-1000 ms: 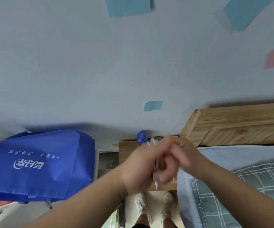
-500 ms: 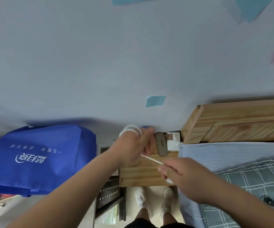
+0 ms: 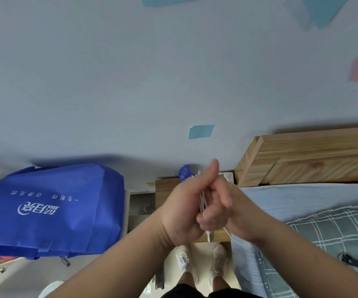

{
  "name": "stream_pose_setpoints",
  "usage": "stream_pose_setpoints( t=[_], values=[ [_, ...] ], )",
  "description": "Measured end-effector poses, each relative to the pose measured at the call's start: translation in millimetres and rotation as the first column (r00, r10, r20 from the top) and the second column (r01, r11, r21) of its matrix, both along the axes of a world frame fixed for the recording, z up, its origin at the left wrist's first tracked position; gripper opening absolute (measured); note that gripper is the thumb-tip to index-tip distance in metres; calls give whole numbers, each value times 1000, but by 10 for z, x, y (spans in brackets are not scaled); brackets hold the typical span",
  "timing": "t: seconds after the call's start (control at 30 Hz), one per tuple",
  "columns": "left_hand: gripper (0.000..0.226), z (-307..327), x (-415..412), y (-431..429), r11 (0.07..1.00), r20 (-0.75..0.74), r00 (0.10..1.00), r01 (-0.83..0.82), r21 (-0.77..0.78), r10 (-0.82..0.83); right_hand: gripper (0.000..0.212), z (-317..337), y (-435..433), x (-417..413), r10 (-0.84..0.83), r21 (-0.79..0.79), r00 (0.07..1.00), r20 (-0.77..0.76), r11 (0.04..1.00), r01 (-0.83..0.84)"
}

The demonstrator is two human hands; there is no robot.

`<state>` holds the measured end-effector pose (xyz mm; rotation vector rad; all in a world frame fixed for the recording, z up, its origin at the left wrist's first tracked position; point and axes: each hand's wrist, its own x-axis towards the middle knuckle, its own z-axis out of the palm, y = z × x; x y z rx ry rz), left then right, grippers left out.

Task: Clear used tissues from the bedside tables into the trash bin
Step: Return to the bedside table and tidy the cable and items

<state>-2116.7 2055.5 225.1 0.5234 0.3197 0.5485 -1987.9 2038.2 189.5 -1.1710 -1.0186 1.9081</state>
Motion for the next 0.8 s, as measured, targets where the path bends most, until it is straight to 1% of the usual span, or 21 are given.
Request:
stream_pose_setpoints(
  t=[0.03,0.07,0.1,0.17,0.2,0.23,0.3,0.33,0.43,0.5,0.53,0.67,0.73,0.8],
  values=[
    [59,10,-12,54,997,-6,998,-69,-24,69,26,-43,-75,-79,-16,-29,1000,-3,999,16],
    [60,15,-34,100,991,-28,991,-133,-33,133,26,-79,-133,-141,-28,-69,999,33,997,30],
    [61,20,-68,139,981,-55,981,-191,-45,188,31,-107,-182,-183,-22,-113,997,68,993,30],
    [63,20,-137,196,957,-115,956,-280,-73,270,45,-132,-245,-206,23,-170,996,92,985,-7],
    [65,15,-168,213,949,-163,942,-307,-65,293,47,-117,-262,-197,57,-178,994,93,983,-39],
    [66,8,-191,215,947,-216,929,-317,-44,301,44,-95,-271,-170,86,-177,992,94,982,-69],
    [65,-2,-227,184,956,-274,921,-292,-17,276,34,-40,-302,-129,115,-178,992,53,979,-103],
    [65,-2,-238,159,965,-262,933,-262,-22,247,31,-20,-312,-114,106,-185,994,6,977,-103],
    [65,17,-239,76,990,-108,988,-117,-74,108,25,-15,-322,-84,5,-311,985,-174,949,-59],
    [63,43,-222,39,995,-19,999,-40,-95,39,22,-46,-336,-68,-60,-368,959,-276,929,-47],
    [62,57,-214,25,994,-2,1000,-24,-107,24,22,-72,-349,-69,-94,-378,949,-300,925,-28],
    [63,81,-182,-5,988,-18,1000,-4,-151,1,19,-190,-442,-90,-198,-372,937,-288,925,81],
    [60,78,-190,-16,992,-58,998,33,-125,-40,17,-219,-463,-73,-213,-334,942,-259,935,120],
    [54,90,-225,-12,993,-74,993,84,-87,-91,28,-205,-463,-35,-180,-287,948,-264,953,101]
  ],
)
